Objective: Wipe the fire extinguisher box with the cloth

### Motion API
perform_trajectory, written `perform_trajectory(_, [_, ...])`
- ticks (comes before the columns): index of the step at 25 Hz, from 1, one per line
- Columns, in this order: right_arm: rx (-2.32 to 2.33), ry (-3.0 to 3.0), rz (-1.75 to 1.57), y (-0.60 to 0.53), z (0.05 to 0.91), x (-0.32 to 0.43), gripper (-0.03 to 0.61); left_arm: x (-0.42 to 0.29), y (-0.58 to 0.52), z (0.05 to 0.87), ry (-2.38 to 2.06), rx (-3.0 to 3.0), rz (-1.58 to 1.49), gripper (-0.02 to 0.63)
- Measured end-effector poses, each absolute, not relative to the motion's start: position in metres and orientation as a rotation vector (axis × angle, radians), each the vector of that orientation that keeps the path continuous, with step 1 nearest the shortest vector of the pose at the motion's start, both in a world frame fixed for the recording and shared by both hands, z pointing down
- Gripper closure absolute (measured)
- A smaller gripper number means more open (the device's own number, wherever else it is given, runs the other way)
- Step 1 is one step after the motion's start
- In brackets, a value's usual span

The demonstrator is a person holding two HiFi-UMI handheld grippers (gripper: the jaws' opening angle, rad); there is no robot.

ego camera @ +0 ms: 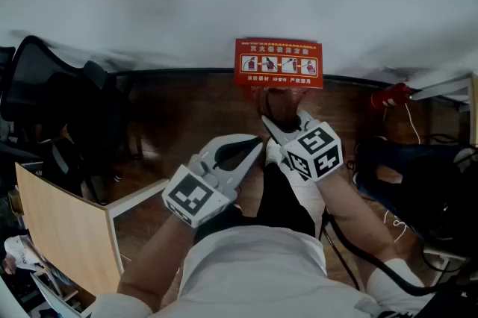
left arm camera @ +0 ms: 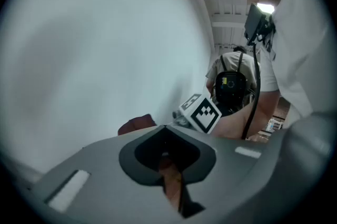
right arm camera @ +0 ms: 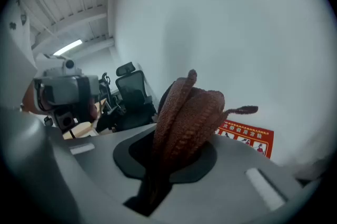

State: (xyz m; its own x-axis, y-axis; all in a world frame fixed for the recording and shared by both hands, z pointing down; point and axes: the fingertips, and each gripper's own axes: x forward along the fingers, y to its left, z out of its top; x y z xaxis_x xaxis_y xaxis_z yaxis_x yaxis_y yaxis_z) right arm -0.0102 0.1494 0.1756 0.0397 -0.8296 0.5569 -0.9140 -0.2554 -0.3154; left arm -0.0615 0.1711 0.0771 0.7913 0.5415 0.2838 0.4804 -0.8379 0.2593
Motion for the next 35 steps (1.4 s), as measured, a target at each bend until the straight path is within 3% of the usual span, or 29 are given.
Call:
perform_trajectory(5, [2.098, -1.833, 1.055, 0.093, 0.248, 0.085, 0.532, 0.046, 0.158, 0.116, 0.784, 2.802, 0.492, 0.615])
perform_trajectory(10, [2.123, -1.823, 1.182, 0.049, 0.314, 0.143, 0.532, 0.096, 0.124, 0.160, 0.749, 2.772, 0.503, 0.615])
perform_trajectory(19, [2.116, -1.687, 1.318, 0.037, 0.412, 0.190, 0.532, 0.123, 0.104, 0.223, 0.846, 2.665, 0.590, 0.615])
perform_trajectory(35, [2.265, -1.453, 1.386, 0.148, 0.431, 0.256, 0.533, 0.129, 0.139, 0.249, 1.071, 2.570, 0.622, 0.615])
